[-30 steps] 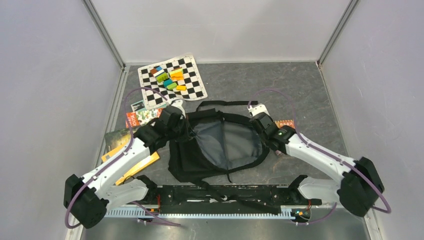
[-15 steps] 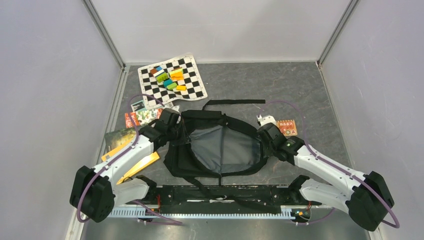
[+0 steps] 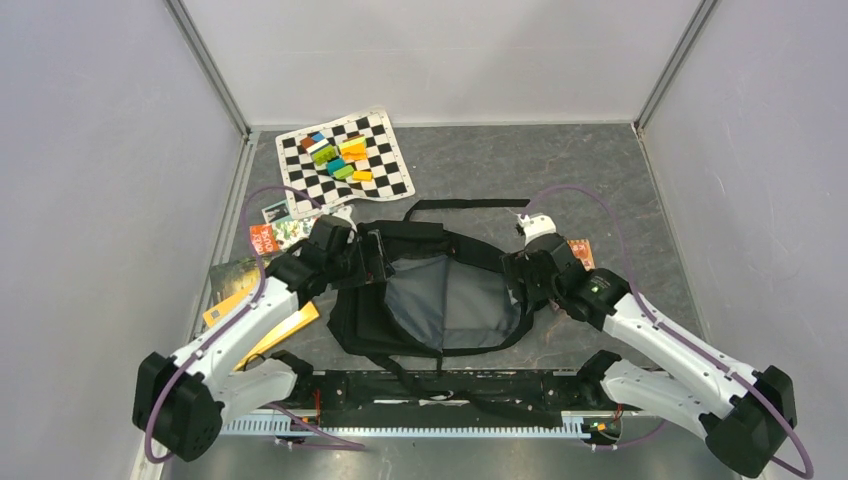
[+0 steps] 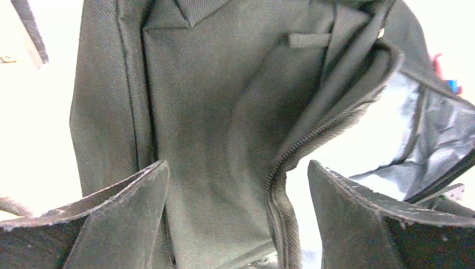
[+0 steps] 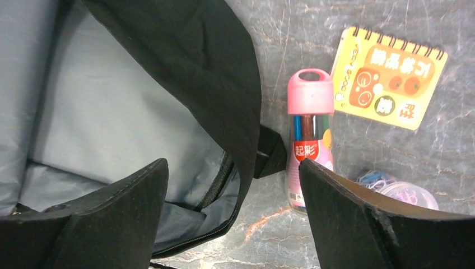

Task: Pack the student bag
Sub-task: Unzip the student bag at the center of the board.

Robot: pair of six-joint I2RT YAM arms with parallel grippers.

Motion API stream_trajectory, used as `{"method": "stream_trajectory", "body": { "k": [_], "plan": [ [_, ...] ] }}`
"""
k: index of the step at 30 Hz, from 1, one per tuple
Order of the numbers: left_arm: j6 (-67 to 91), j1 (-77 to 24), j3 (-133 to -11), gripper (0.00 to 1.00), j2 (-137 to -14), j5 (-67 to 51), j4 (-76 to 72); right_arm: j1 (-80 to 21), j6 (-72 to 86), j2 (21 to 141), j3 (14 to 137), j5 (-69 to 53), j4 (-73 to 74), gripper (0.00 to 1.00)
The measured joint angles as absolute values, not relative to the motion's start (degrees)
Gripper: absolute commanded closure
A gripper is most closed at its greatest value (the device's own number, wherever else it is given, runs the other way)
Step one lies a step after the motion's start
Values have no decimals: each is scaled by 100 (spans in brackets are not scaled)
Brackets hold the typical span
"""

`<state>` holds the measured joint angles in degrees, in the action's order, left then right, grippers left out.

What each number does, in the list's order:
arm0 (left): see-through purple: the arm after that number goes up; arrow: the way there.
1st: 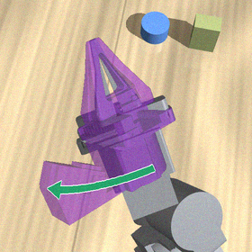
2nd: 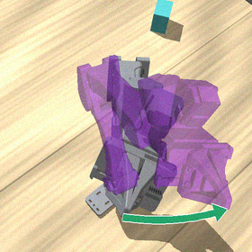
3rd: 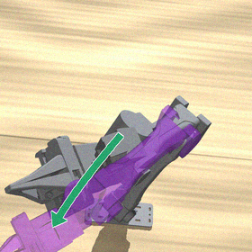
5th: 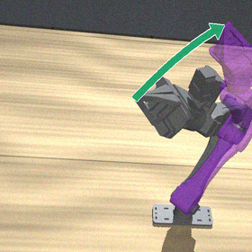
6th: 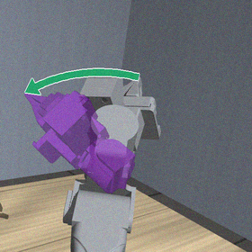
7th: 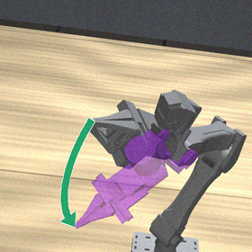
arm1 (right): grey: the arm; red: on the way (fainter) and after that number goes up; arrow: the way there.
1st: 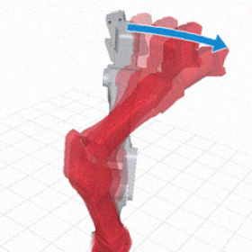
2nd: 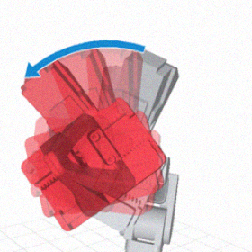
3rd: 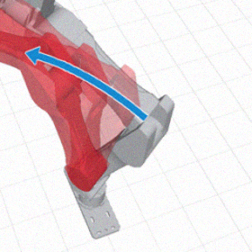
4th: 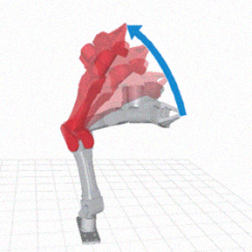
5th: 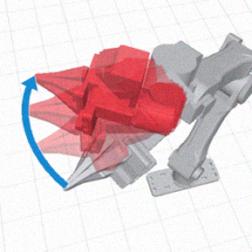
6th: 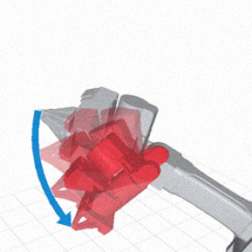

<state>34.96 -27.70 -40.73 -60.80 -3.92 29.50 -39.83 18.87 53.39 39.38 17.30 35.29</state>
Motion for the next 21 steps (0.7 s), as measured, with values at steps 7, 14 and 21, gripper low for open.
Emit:
{"method": "stream_trajectory", "body": {
  "k": [7,14,21],
  "plan": [
    [3323,-2770,-4316,0,-5553,-309,3063,-3983,1815,5168,4097,1505,3500,10],
    [3203,-2770,-4362,0,-5459,-325,3186,-4224,1852,5046,4097,808,2814,10],
    [3055,-2729,-4812,0,-5068,69,3426,-4908,1918,5380,4097,757,2309,8]
  ]
}}
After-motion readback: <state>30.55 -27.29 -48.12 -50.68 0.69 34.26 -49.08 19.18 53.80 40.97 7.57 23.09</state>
